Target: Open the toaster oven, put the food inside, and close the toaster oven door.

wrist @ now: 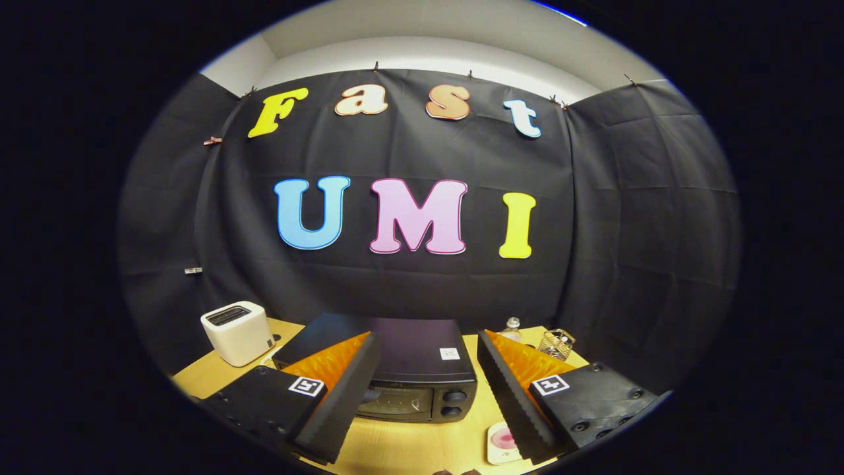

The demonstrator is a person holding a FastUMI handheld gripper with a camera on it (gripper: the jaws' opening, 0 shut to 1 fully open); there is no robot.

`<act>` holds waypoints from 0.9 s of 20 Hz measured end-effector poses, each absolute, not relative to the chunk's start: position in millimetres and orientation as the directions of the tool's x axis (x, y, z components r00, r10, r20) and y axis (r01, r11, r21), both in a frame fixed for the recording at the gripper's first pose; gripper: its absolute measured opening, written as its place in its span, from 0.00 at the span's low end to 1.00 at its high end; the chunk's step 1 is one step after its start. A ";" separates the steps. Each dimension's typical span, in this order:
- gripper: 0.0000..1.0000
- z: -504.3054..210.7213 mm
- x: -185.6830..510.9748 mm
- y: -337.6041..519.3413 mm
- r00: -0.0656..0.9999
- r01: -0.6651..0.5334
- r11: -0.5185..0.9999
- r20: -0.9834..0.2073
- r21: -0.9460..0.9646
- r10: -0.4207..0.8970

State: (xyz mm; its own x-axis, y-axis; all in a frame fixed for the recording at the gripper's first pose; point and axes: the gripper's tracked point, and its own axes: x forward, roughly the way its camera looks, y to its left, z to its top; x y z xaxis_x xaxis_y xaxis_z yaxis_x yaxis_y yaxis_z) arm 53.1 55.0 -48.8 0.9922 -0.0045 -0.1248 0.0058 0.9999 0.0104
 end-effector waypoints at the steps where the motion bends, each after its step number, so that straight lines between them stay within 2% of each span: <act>1: 0.97 -55.9 58.2 65.1 0.990 -0.001 1.000 -0.138 0.017 0.003; 6: 0.97 -103.7 81.9 115.0 0.978 -0.024 0.998 -0.205 0.061 0.036; 9: 0.98 -127.2 93.6 137.1 0.973 -0.047 0.999 -0.228 0.008 0.048; 17: 0.98 -195.7 106.9 149.3 0.931 -0.033 0.999 -0.363 0.004 0.032; 18: 0.98 -189.9 112.5 149.9 0.941 -0.024 0.999 -0.337 0.027 0.031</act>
State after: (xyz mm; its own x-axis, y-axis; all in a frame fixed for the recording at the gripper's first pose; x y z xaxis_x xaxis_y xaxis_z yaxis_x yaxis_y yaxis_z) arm 112.5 149.9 -189.9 0.9411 0.0314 -0.3365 -0.0237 0.9994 0.0270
